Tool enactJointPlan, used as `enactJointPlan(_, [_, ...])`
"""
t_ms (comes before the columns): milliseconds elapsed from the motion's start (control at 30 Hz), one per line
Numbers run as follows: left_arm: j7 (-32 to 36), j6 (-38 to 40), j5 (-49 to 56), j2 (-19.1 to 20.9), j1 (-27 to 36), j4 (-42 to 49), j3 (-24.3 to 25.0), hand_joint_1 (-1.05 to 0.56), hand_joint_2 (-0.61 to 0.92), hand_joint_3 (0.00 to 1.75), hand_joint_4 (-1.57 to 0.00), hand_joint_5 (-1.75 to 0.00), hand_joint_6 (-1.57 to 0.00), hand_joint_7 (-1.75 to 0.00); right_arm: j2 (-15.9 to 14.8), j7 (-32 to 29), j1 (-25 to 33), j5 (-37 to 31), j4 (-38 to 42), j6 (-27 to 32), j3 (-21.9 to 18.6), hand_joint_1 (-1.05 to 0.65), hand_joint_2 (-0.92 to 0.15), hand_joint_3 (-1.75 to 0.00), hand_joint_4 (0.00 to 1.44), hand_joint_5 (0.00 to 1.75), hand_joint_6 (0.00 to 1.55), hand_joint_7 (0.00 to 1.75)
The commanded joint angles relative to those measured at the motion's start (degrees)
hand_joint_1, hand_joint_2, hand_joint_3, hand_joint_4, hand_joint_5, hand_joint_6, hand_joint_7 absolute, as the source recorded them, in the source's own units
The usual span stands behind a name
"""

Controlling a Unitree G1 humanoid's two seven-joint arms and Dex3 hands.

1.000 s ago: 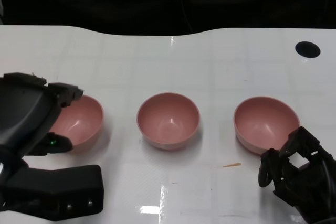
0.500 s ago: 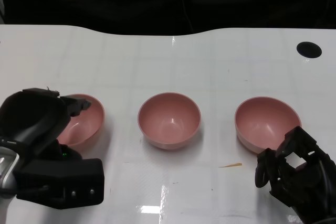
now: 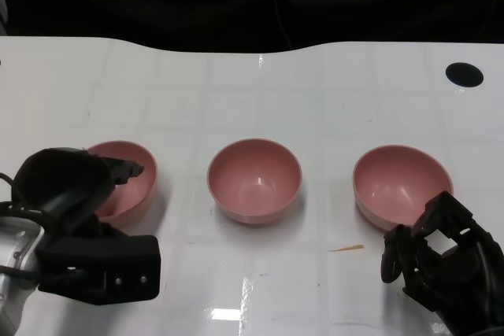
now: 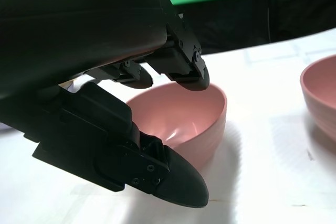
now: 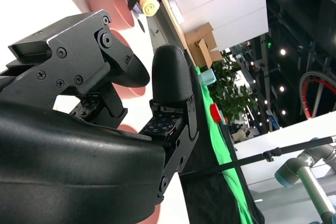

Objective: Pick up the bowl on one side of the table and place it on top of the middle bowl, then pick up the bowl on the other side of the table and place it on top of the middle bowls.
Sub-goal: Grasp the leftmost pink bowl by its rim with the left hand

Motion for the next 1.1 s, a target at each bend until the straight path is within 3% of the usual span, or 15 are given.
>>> enactJointPlan(33, [1.4, -0.3, -0.3, 0.7, -2.1, 3.8, -1.4, -1.03, 0.92, 0.09, -0.51, -0.01, -0.60, 0.00, -0.3, 0.0, 0.1, 0.3, -0.5, -0.4, -0.4, -0.04, -0.55, -1.18, 0.96, 1.75, 0.71, 1.66])
enactJointPlan(433, [6.3, -4.1, -1.6, -0.4, -8.2, 17.1, -6.0, -0.98, 0.92, 0.42, -0.59, -0.02, -0.65, -0.01, -0.2, 0.2, 0.2, 0.5, -0.6, -0.1, -0.4, -0.04, -0.56, -1.11, 0.96, 1.75, 0.73, 1.62])
enactJointPlan(600, [6.6, -5.6, -2.5, -0.9, -10.4, 21.6, -7.8, -0.92, 0.92, 0.43, -0.60, -0.02, -0.67, -0.01, 0.0, -0.1, 0.5, 0.2, -1.1, -0.3, -0.3, -0.04, -0.57, -1.13, 0.97, 1.75, 0.74, 1.61])
enactJointPlan(900, [10.3, -9.3, -5.0, -3.5, -13.9, 33.3, -9.8, -0.55, 0.92, 0.20, -0.77, -0.05, -0.81, -0.04, -0.2, 0.3, 0.9, 0.6, -1.5, 0.3, -0.2, -0.03, -0.54, -1.20, 0.97, 1.75, 0.73, 1.63])
enactJointPlan(1100, [14.2, -10.5, -4.7, -4.6, -15.7, 39.7, -11.9, -0.32, 0.92, 0.27, -0.86, -0.05, -0.87, -0.04, -0.2, 0.2, 0.9, 0.3, -1.4, -0.3, -0.2, -0.03, -0.53, -1.22, 0.97, 1.75, 0.72, 1.64])
